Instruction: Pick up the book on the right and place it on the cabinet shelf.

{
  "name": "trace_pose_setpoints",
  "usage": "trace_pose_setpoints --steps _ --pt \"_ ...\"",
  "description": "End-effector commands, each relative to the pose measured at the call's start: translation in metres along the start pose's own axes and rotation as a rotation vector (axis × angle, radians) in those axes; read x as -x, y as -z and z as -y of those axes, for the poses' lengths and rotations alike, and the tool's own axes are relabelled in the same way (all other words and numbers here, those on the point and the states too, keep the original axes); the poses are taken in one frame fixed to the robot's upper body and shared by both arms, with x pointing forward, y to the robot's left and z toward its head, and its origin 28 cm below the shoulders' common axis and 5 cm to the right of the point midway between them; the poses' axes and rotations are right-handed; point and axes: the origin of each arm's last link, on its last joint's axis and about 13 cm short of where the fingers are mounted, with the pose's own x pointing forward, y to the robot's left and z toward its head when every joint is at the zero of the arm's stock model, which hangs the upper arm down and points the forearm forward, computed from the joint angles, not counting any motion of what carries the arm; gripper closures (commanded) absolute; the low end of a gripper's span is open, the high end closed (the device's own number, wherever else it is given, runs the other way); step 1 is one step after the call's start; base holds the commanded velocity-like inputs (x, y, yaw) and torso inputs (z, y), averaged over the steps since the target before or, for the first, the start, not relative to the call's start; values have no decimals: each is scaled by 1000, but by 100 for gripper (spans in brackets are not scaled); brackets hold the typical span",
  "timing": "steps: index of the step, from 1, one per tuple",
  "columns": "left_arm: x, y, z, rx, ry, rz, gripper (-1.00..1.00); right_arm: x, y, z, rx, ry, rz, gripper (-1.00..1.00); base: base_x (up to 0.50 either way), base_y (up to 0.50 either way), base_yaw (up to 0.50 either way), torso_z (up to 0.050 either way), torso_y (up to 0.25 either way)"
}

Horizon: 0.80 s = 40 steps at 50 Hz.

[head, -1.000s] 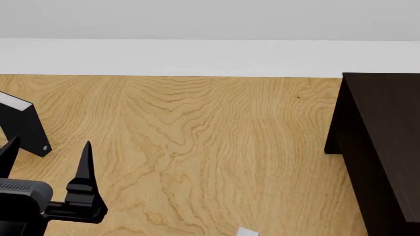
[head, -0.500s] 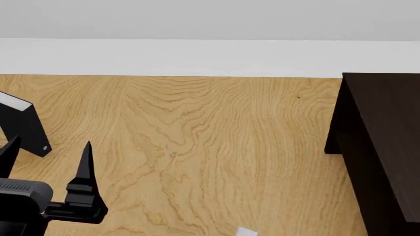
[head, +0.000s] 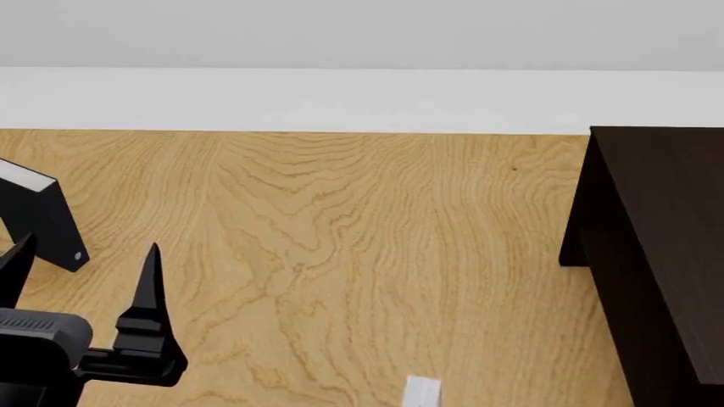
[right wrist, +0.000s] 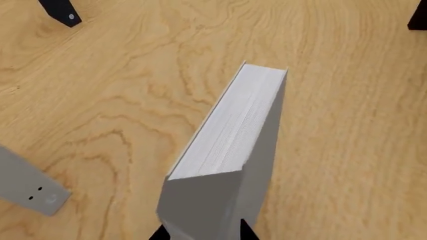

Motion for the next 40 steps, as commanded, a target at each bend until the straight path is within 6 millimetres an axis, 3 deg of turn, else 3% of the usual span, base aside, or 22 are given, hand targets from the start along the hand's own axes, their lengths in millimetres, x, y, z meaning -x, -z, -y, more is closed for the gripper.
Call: trace_pose_setpoints --steps 1,40 --pt "0 -1 1 -1 3 3 -100 6 -1 -5 -5 -42 -3 100 0 0 0 0 0" --pt "2 -1 1 2 6 9 -100 27 -18 -10 74 7 113 100 0 0 0 0 0"
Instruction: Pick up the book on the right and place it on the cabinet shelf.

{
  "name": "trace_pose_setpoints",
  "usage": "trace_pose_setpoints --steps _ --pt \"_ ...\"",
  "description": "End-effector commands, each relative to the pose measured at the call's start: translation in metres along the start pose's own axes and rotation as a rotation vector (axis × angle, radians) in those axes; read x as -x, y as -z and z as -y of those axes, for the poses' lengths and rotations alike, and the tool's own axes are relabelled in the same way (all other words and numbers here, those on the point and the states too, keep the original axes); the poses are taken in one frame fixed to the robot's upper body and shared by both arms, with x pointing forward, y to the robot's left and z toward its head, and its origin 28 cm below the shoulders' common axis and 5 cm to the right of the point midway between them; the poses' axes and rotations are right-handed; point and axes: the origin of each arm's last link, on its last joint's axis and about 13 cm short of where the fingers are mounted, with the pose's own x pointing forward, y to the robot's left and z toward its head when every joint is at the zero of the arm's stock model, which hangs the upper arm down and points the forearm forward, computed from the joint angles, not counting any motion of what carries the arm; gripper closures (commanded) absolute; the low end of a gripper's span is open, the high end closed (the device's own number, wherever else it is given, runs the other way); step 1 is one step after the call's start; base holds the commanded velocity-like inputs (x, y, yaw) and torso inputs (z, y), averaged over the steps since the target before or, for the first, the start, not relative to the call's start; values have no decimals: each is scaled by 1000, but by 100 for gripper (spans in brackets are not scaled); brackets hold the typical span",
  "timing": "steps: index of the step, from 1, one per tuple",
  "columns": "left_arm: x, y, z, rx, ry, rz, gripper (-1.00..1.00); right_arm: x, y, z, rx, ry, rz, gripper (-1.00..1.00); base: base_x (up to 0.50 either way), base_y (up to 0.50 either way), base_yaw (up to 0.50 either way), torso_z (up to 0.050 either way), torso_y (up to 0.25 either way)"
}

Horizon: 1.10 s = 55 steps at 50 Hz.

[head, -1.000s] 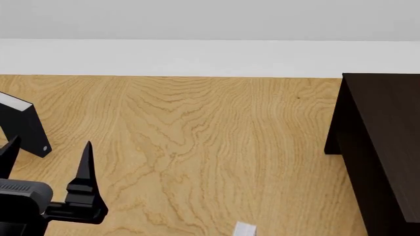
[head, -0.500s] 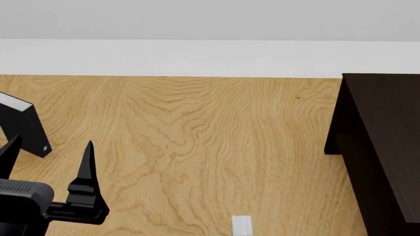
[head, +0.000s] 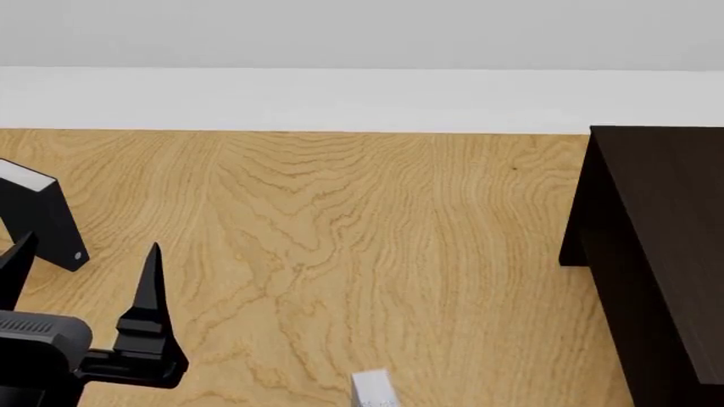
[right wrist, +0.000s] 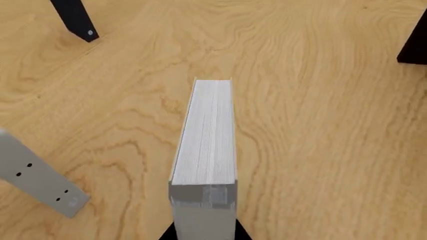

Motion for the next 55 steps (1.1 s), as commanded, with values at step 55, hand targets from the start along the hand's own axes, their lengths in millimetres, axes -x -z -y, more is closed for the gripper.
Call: trace_pose_setpoints --steps 55 --pt "3 -2 0 19 -6 10 -100 -19 -40 5 215 108 190 100 0 0 0 0 1"
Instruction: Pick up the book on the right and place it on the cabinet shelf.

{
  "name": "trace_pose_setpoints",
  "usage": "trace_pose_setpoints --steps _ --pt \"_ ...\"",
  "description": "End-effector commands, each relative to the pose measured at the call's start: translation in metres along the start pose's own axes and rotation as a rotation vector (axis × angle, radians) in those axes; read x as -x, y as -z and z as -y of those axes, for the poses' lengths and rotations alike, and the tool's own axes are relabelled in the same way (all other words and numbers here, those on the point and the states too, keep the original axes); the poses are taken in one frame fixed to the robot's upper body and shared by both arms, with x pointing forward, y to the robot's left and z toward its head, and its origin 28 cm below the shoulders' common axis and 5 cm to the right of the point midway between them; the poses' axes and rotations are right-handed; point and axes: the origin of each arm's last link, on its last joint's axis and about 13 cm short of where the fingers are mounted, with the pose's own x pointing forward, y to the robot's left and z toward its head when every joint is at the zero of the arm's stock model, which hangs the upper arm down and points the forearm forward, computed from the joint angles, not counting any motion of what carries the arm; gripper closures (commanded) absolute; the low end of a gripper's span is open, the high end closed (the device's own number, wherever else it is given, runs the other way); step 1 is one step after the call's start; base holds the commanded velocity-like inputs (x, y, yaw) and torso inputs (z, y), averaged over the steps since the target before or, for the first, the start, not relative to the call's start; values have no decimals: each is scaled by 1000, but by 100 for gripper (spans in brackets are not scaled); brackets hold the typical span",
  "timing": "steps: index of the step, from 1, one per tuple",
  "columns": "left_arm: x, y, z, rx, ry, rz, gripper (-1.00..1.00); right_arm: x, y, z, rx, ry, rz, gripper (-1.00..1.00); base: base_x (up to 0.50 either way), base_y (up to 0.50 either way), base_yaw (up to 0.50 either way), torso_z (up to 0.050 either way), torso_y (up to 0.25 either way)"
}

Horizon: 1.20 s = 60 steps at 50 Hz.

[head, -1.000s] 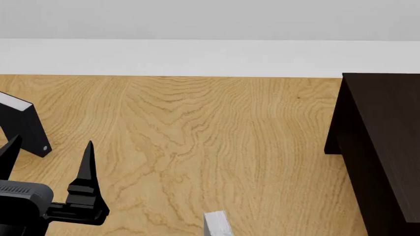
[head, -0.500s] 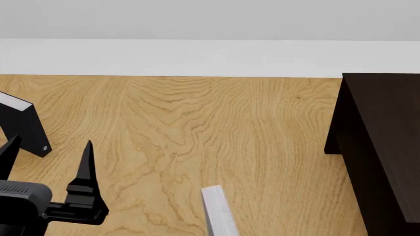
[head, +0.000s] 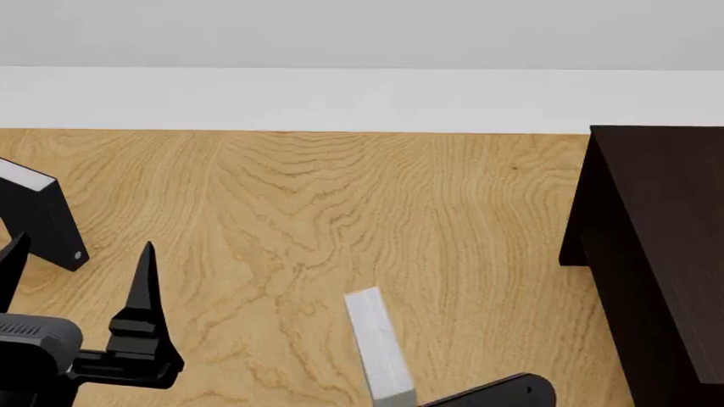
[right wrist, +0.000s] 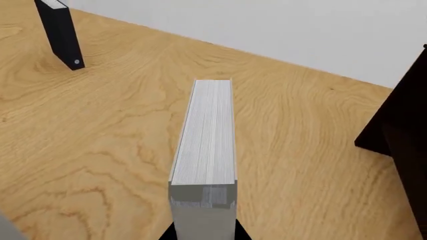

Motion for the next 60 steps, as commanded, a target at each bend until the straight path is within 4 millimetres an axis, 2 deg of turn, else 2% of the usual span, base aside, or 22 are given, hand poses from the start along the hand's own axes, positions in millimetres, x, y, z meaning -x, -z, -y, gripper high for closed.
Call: trace_pose_setpoints --steps 1,13,33,60 --pt "0 0 0 0 3 -1 -100 -4 -6 6 19 42 47 100 0 0 0 0 0" --pt "2 -1 1 0 6 2 -100 -18 -14 4 82 67 86 100 0 0 0 0 1" --pt "5 -4 -1 -1 -2 8 -100 -47 -28 1 331 190 115 100 0 0 0 0 2" --pt "1 -3 2 -11 -1 3 -100 -80 -23 4 625 412 138 100 0 0 0 0 2"
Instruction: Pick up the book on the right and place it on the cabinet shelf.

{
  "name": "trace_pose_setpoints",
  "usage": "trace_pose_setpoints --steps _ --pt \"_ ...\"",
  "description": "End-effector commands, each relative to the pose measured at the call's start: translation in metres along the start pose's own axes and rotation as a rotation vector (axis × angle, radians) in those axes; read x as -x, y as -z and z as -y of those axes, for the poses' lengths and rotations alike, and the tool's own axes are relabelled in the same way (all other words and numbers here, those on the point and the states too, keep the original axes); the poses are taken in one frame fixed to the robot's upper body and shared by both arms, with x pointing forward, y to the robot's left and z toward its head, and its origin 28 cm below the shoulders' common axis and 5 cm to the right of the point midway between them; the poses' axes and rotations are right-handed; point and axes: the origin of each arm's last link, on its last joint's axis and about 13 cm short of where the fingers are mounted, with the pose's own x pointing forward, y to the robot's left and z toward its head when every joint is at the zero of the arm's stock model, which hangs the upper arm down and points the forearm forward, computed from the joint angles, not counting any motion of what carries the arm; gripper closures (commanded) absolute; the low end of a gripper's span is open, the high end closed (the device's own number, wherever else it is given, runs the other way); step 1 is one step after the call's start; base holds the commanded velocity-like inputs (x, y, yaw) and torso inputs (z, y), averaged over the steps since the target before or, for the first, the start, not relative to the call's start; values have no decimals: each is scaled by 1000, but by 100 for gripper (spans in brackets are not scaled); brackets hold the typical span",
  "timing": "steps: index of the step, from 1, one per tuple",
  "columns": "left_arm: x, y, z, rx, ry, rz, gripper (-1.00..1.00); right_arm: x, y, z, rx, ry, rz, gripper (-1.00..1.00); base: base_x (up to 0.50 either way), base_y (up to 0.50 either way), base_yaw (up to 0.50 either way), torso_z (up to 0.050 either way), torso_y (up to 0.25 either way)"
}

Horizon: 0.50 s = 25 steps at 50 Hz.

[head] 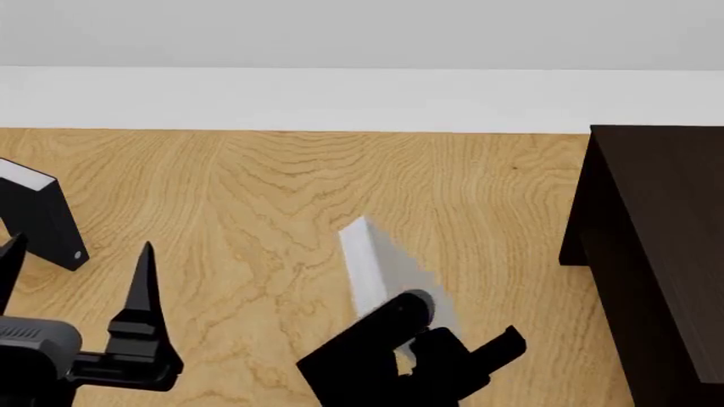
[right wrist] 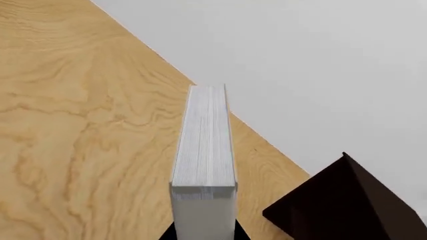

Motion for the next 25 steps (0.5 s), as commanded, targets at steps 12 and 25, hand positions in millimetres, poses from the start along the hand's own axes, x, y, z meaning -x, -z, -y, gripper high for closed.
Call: trace_pose_setpoints --steps 12,25 --pt "-1 2 0 -1 -2 -3 -100 -22 5 2 296 316 51 100 0 0 0 0 1" --pt "-2 3 0 0 -4 -6 -100 -30 15 -1 423 440 30 100 0 0 0 0 2"
